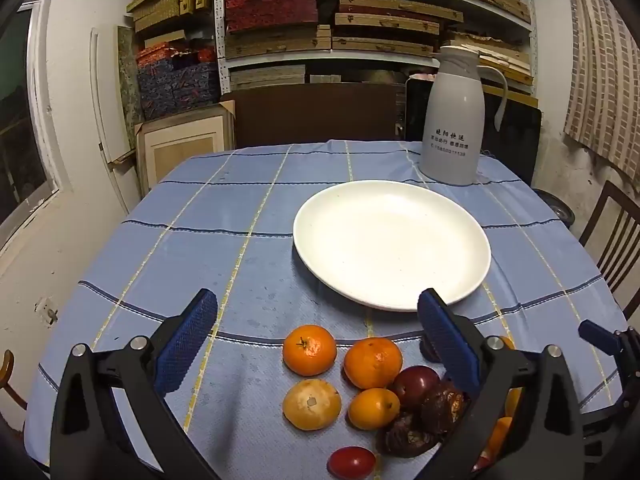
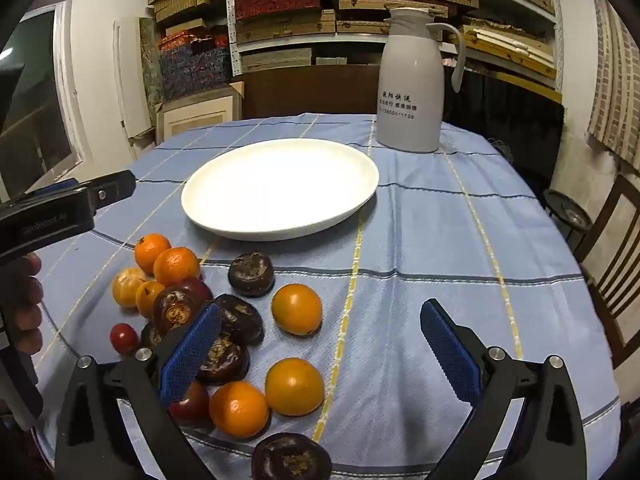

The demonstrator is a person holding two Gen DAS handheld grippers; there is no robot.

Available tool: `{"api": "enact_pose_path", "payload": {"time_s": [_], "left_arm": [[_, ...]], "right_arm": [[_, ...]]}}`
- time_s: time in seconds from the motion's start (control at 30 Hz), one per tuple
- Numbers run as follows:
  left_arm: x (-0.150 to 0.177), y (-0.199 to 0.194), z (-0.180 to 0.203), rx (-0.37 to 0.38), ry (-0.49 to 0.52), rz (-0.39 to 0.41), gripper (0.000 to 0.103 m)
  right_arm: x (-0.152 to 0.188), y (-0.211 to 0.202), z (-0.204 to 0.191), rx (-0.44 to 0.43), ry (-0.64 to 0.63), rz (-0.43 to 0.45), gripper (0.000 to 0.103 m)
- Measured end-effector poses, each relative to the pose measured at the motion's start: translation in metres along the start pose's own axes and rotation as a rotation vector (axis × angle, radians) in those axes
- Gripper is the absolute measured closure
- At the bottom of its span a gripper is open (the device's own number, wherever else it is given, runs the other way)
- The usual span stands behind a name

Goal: Organize fruits
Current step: 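Move both tools toward the fruit cluster in front of the plate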

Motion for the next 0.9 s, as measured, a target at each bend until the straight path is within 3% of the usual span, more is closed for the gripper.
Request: {"api": "enact_pose_path", "payload": {"time_s": [0.2,0.23,0.47,0.9], "left_arm": [[0.005,-0.011,-0.002,0.002,-0.05,0.041,0.005],[0.002,-0.008,-0.006,0.035,-0.033,0.022,0.005],[0.005,-0.009,-0.012,0.039,-0.013,-0.023,0.005],[0.011,-0.016,-0.012,0.035,0.028,-0.021,0.005]], "right_arm": [[0.005,0.002,-0.005,-0.009,-0.001,0.009,0.003],[0.009,0.002,-0.008,-0.016,-0.003,0.01,0.003],[0.011,-0.004,-0.009,0.0,-0.055,0.016,0.003],[0.017,-0.018,-0.002,0.004,-0.09,0.003,0.003]]}}
Point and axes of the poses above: each gripper's, at about its wrist camera, not at the fingertips, and y roughly the way its jaws point, z to its right, x to its underside, the point moved 6 cm from there along y, roughly the way its jaws point, and after that the axes turned 2 degrees about x, right-handed, at the moved point
